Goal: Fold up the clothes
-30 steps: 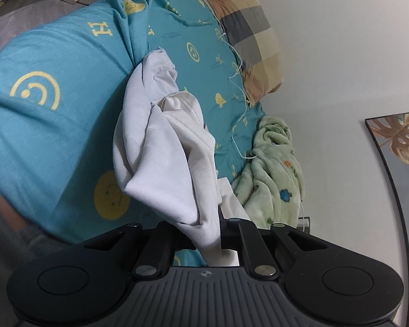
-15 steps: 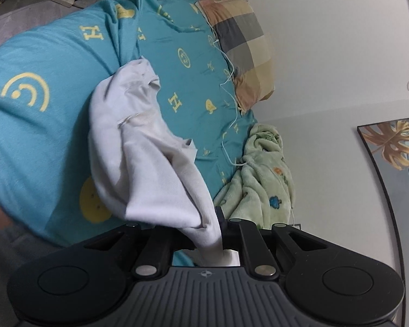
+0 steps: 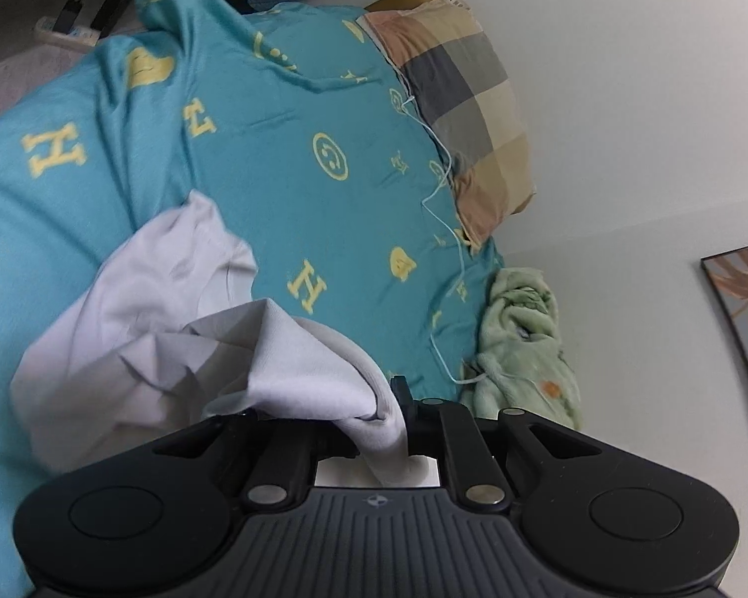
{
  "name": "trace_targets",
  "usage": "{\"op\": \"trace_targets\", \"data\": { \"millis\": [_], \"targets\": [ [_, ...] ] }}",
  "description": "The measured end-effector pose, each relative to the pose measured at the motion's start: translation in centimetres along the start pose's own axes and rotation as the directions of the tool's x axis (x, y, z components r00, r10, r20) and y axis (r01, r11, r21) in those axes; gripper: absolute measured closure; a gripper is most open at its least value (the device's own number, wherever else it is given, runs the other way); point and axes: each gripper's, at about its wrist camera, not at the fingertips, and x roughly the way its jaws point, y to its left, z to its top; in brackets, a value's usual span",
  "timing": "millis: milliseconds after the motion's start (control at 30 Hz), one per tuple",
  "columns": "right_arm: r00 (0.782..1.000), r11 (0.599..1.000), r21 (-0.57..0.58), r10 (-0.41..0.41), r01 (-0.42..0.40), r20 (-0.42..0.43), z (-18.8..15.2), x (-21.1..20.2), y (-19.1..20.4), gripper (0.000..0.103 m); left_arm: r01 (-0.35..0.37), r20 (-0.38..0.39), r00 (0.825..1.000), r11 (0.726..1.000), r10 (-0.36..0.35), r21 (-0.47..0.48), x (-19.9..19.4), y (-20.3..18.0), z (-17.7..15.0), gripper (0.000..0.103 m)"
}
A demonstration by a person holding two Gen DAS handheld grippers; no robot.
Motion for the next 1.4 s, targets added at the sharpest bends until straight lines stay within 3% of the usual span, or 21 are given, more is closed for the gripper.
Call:
{"op": "trace_targets", "data": {
  "millis": [267,533,600,667,733,800,900,1000,1233,1333,1400],
  "targets": [
    [0.995,0.996,-0.001,-0.089,0.089,-0.052,2.0,8.4,-3.3,0.092,-0.078,-0.054,0.995,0.996,0.08,0.033,8.5,4.0,4.4,0.091],
    [0.995,0.997,-0.04,-0.072,0.069,-0.068,2.1,8.9,-4.0,0.09,-0.087,-0.05,0.994,0.99,0.093,0.112,9.5,3.7,4.6,0.086],
    [0.997,0.996,-0.073,-0.05,0.046,-0.064,1.8,8.3,-3.5,0.085,-0.075,-0.04,0.996,0.985,0.082,0.155,8.6,3.1,4.1,0.068],
    [0.998,0.994,-0.111,-0.019,0.013,-0.055,1.5,7.5,-2.9,0.069,-0.072,-0.022,0.997,0.974,0.079,0.213,7.7,2.2,3.6,0.051],
    [0.999,0.988,-0.148,0.027,-0.032,-0.033,1.2,6.5,-2.3,0.044,-0.086,0.012,0.996,0.951,0.086,0.297,6.7,1.1,2.8,0.043],
    [0.998,0.974,-0.218,0.054,-0.055,-0.012,0.7,5.8,-1.5,0.036,-0.124,0.056,0.992,0.913,0.111,0.388,6.2,0.0,2.0,0.034],
    [0.997,0.94,-0.334,0.073,-0.069,-0.001,0.3,5.5,-0.2,0.036,-0.184,0.107,0.983,0.847,0.15,0.499,6.2,-1.0,1.0,0.028],
    [1.0,0.874,-0.486,0.024,-0.014,0.016,-0.1,6.2,0.7,0.036,-0.247,0.14,0.969,0.789,0.203,0.563,7.1,-1.5,0.3,0.028],
    [0.985,0.724,-0.672,-0.166,0.155,0.049,-0.9,10.2,0.8,0.037,-0.315,0.151,0.946,0.704,0.287,0.637,9.6,-1.0,-0.8,0.028],
    [0.978,0.688,-0.703,-0.203,0.178,0.048,-1.3,11.2,0.4,0.037,-0.324,0.156,0.942,0.676,0.298,0.662,10.2,-0.8,-1.1,0.028],
    [0.978,0.687,-0.705,-0.2,0.178,0.052,-1.4,11.1,0.4,0.037,-0.328,0.16,0.94,0.665,0.302,0.671,10.3,-0.9,-1.3,0.027]
  ]
}}
